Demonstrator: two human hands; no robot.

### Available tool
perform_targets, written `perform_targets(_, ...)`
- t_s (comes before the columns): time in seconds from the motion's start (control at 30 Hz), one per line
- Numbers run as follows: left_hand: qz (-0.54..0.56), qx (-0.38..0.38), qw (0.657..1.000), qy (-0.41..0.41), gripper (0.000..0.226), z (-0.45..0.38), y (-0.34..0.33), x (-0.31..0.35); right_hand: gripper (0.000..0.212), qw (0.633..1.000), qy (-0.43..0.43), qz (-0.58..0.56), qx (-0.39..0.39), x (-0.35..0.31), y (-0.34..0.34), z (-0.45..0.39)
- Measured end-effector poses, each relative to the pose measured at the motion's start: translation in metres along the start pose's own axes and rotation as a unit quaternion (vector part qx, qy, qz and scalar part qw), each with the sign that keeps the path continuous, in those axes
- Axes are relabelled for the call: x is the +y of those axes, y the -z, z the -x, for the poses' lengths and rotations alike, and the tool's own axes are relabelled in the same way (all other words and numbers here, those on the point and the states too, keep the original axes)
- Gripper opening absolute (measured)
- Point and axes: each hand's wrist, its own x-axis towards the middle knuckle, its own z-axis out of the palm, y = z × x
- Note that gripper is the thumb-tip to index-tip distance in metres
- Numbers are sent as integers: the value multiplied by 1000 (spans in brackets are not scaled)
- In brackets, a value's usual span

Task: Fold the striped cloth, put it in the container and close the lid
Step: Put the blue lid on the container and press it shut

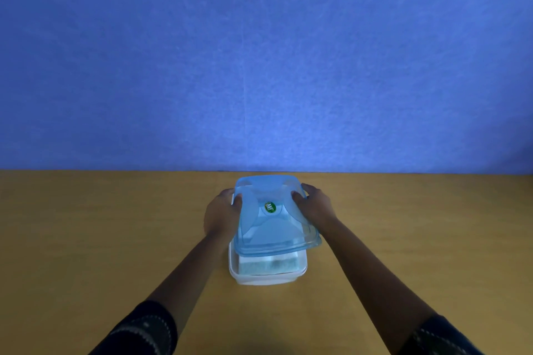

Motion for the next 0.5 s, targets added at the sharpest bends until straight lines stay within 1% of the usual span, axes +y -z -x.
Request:
perform_targets(0.1,-14,-18,1000,7,39,-5,-1,-4,43,999,-5,30,-14,-3,-2,-3)
perform_targets(0.2,-18,-20,999,22,39,-6,-2,-6,39,998,-6,47,-33,-4,-4,-6)
perform_targets(0.5,-19,-35,998,43,41,-5,-3,-11,44,998,-21,51,-36,1,-11,-9)
